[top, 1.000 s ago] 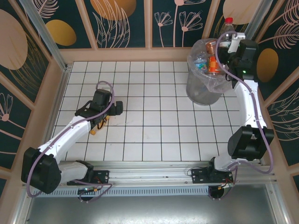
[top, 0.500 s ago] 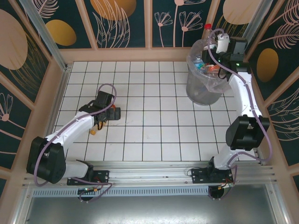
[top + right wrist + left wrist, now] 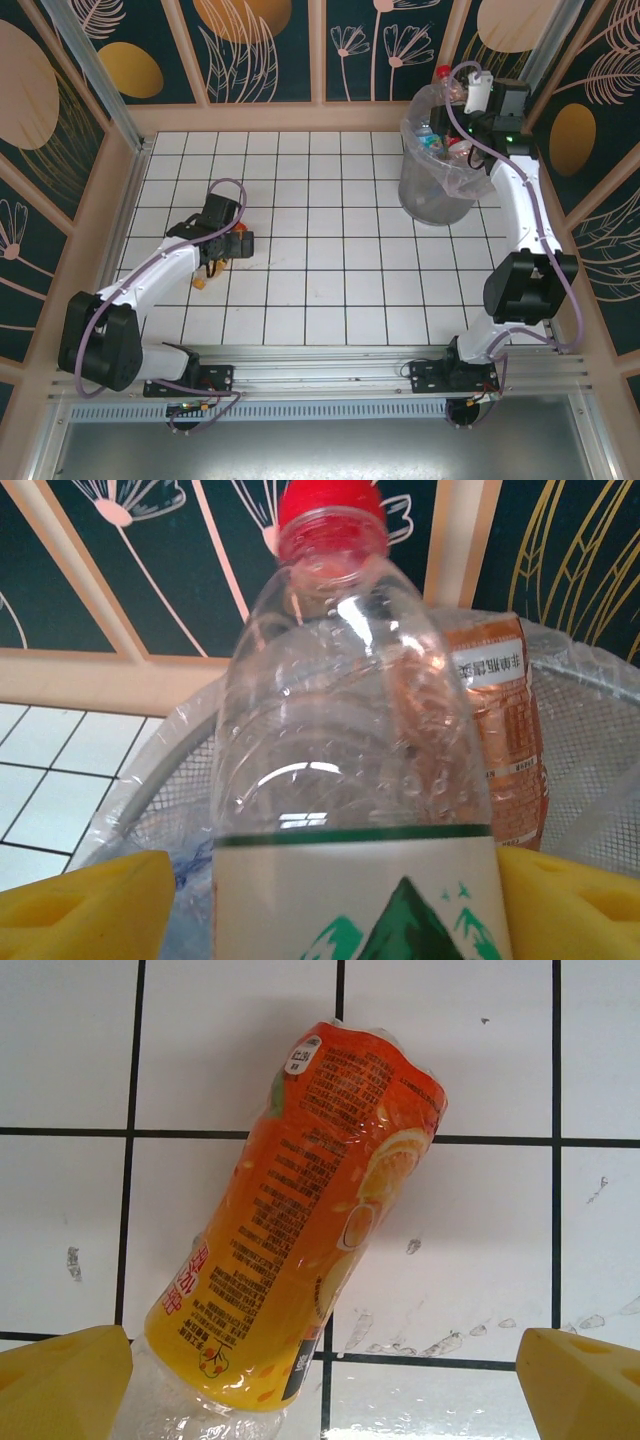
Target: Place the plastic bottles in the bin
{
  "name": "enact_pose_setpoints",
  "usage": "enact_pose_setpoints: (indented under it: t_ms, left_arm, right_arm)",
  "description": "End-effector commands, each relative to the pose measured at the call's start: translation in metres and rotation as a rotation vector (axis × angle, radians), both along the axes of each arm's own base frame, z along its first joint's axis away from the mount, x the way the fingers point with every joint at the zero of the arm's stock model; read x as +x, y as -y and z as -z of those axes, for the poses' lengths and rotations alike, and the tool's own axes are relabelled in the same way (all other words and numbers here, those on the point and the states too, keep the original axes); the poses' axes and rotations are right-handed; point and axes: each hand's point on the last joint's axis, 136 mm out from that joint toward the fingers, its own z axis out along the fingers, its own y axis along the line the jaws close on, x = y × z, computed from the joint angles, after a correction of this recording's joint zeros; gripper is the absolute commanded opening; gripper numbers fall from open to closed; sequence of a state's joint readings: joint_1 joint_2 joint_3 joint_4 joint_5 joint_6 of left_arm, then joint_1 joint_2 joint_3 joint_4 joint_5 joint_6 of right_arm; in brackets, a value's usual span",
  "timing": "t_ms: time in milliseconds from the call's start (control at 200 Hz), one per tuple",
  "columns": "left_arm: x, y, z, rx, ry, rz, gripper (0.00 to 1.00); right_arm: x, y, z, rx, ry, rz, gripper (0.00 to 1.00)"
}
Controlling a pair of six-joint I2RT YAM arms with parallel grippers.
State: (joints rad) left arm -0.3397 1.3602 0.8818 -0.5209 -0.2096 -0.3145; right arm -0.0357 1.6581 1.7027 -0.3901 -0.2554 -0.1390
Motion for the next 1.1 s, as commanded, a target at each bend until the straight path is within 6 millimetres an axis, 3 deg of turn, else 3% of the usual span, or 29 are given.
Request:
enact_pose_setpoints:
  t_ms: [0, 165, 440, 746, 871, 1091]
  left_arm:
    - [0.003, 0.001, 0.0, 0.0, -0.032, 0.042, 0.99]
    - [0.006, -0.001, 0.006, 0.008, -0.065, 0.058, 0.99]
    - [0.008, -0.015, 0.018, 0.069, -0.116, 0.048, 0.99]
    - [0.002, -0.034, 0.05, 0.135, -0.229, -0.004, 0.98]
    - [-0.001, -0.03, 0.061, 0.119, -0.267, 0.004, 0.93]
    - [-0.005, -0.014, 0.074, 0.033, -0.313, 0.029, 0.74]
  right_arm:
    - [-0.011, -0.002, -0.045, 0.043, 0.119, 0.011, 0.82]
    - [-0.02, -0.001, -0.064, 0.082, 0.162, 0.022, 0.9]
    - [-0.047, -0.013, -0.075, 0.149, 0.188, -0.023, 0.93]
    - [-0.11, -0.074, -0.066, 0.222, 0.178, -0.182, 0.92]
    - [-0.127, -0.087, -0.057, 0.243, 0.161, -0.208, 0.92]
    - [-0.136, -0.074, -0.046, 0.267, 0.147, -0.128, 0.91]
